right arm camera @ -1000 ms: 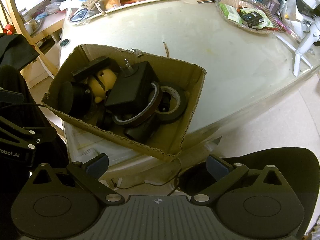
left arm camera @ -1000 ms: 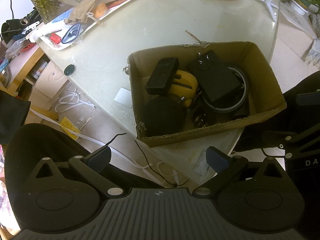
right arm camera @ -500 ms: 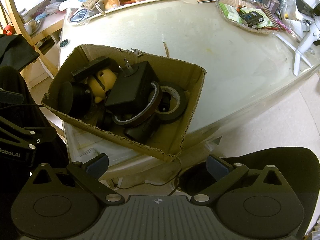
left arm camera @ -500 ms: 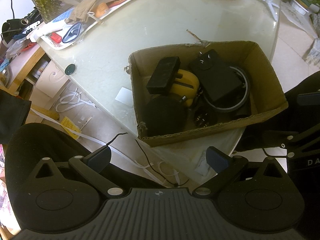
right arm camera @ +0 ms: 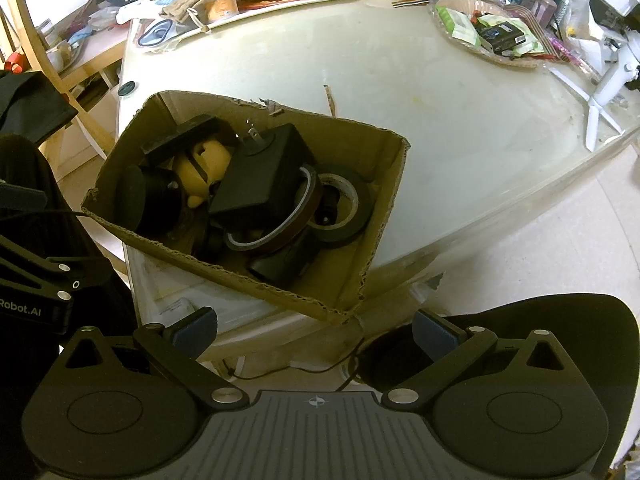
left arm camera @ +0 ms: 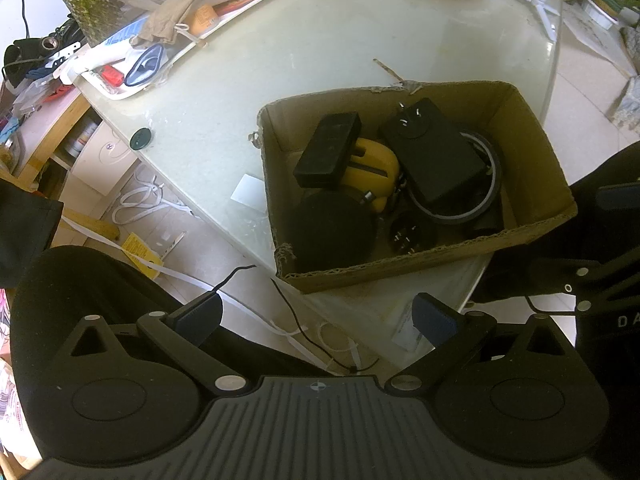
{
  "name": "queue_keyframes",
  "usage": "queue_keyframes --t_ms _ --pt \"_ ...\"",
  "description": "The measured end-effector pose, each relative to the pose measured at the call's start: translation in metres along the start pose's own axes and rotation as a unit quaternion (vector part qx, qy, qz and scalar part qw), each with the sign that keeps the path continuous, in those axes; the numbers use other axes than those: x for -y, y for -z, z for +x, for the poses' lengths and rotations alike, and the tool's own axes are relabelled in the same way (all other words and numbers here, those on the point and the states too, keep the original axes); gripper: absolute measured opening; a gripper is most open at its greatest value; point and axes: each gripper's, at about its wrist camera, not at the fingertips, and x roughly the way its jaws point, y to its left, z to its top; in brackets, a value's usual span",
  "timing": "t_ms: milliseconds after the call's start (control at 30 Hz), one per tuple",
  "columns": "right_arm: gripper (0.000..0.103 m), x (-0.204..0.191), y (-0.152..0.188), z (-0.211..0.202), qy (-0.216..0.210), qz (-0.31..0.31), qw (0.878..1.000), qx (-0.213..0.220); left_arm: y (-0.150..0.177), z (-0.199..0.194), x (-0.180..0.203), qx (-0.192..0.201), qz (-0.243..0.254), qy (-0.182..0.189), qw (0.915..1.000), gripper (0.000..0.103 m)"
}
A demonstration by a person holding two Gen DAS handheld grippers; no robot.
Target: Organize rigid objects
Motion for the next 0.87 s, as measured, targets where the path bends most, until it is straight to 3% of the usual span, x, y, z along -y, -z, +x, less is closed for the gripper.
queue_keyframes --t_ms 867 --pt "0.103 0.0005 -0.0002 -0.0010 -0.001 0.000 1.000 0.001 0.0012 -0.0011 -0.0014 0.000 -0.007 -0.005 1.0000 0.103"
